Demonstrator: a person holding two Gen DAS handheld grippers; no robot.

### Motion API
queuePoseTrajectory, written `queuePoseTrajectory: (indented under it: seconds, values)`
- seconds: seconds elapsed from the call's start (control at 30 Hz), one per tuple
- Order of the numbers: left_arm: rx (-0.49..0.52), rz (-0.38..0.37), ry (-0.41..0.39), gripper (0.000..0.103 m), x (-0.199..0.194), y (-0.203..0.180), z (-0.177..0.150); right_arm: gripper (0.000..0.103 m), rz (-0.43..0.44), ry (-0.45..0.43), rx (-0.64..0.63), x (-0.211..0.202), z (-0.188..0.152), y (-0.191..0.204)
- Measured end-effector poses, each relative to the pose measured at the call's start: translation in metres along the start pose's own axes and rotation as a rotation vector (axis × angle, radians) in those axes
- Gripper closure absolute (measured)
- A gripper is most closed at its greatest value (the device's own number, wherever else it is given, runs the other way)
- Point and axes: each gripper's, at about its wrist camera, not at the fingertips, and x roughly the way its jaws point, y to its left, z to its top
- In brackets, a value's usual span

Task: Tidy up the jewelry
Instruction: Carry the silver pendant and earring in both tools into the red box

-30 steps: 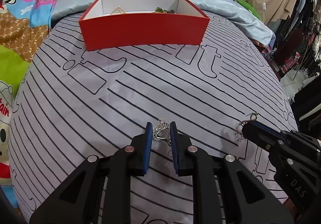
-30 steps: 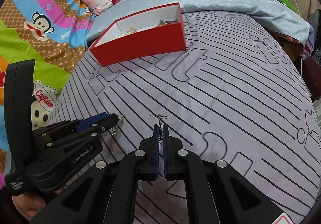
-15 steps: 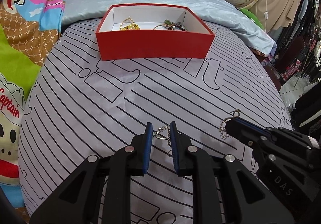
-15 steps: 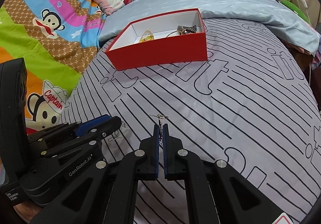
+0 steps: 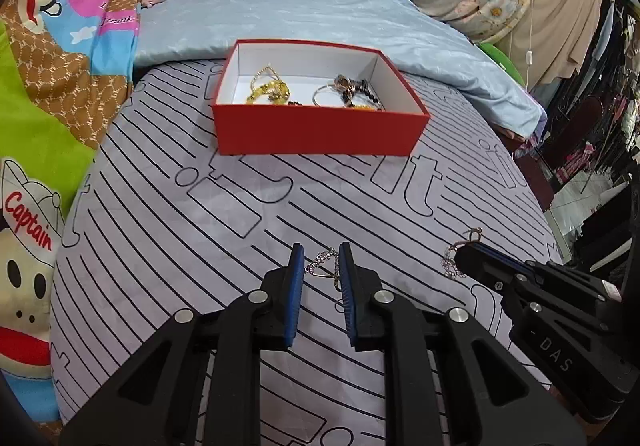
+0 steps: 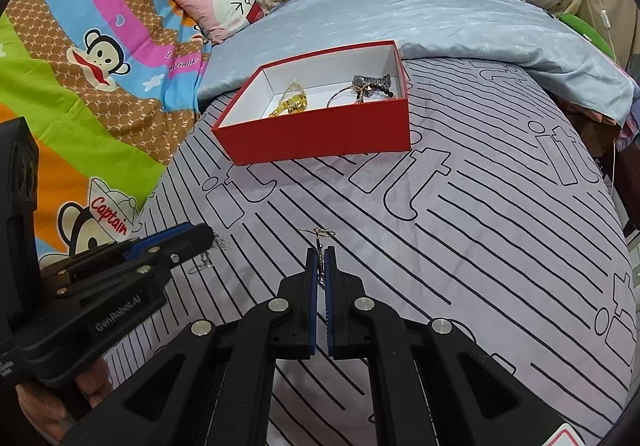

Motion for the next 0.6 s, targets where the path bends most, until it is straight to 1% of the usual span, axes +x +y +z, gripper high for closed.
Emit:
queuePoseTrajectory:
  seconds: [0.37,0.6]
  values:
    - [-0.023,-0.005,-0.054,0.086,-0.016,0.013,0.018,0.1,0.011,-0.017,-0.005,-0.003,0.01,0.002]
    - [-0.028,-0.011,-0.073,0.086,-0.017,0.013,0.033,0.1,0.027,-0.05,-0.011,-0.007,0.029,0.004]
